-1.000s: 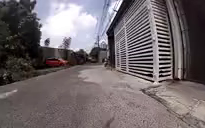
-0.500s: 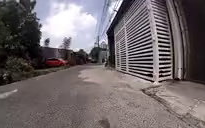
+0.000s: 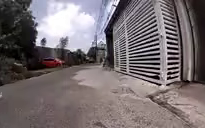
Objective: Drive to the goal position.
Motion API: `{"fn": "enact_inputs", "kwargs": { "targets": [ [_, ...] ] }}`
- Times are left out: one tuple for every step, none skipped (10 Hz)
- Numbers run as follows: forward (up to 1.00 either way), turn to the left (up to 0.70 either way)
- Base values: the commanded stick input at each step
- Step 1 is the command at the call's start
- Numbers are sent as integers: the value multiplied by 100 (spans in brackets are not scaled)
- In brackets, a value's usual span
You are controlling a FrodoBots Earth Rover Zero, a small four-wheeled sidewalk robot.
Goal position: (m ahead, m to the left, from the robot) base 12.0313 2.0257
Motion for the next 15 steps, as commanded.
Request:
{"fn": "enact_inputs", "kwargs": {
  "targets": [
    [100, 3],
    [100, 18],
    [100, 2],
    [100, 0],
    [100, 0],
    [100, 0],
    [100, 2],
    [100, 24],
    [100, 9],
    [100, 0],
    [100, 0],
    [100, 0],
    [100, 0],
    [100, 15],
    [100, 27]
  ]
}}
